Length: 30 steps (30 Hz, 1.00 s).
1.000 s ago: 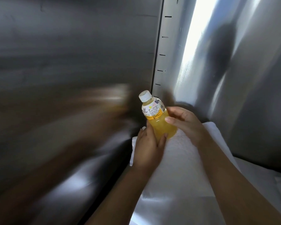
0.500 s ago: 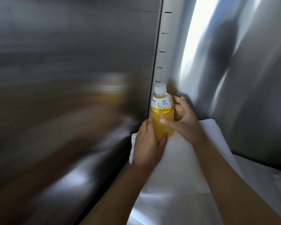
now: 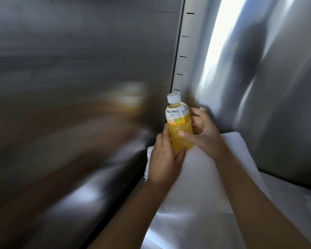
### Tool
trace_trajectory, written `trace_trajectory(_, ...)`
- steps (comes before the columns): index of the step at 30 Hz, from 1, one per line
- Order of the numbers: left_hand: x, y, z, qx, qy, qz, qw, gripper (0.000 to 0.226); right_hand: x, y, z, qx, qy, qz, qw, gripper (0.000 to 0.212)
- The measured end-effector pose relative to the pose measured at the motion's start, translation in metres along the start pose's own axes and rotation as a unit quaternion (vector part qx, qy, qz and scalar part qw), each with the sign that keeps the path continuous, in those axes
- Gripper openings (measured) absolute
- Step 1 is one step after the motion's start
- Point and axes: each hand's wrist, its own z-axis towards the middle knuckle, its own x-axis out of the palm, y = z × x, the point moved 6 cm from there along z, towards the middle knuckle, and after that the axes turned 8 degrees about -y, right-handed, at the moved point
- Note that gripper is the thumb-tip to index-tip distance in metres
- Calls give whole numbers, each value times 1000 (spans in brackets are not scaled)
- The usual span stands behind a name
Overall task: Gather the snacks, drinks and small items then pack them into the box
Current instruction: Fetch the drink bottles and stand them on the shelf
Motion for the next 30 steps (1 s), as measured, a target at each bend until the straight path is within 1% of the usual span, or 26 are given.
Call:
trace_trajectory(2,0,1,0,-3,-5,2,1000,79,4,-1,-1,6,23,-8,1000,70)
trace_trajectory(4,0,1,0,1,-10,3,1000,77,8,-1,-2,8,32,-47,998,73)
trace_trajectory(7,3,0,0,20,-9,12,1000,75,5,6,-2,-22,-22,-133,991,72)
trace_trajectory(8,4,1,1,23,-6,13,1000,75,4,9,-2,-32,-35,-141,989,70)
trace_trajectory(11,7,3,1,19,3,11,1000,75,2,11,-3,-35,-20,-96,995,60)
trace_trajectory(13,7,4,1,12,7,5,1000,76,2,10,-5,-33,-17,-102,994,58)
trace_trajectory(16,6,-1,4,17,24,-8,1000,79,1,11,-7,-31,-36,-133,990,59)
trace_trajectory(21,5,-8,4,35,63,-10,997,81,3,19,-20,-29,-76,-115,990,62)
trace_trajectory(24,-2,-15,-1,15,51,-30,998,86,5,32,-39,-21,-108,-66,992,65)
trace_trajectory(26,-10,-23,-7,6,31,-70,997,87,5,41,-55,-5,-122,-33,992,64)
trace_trajectory(30,-34,-47,-29,7,0,-161,987,83,-3,69,-85,12,-136,-47,990,55)
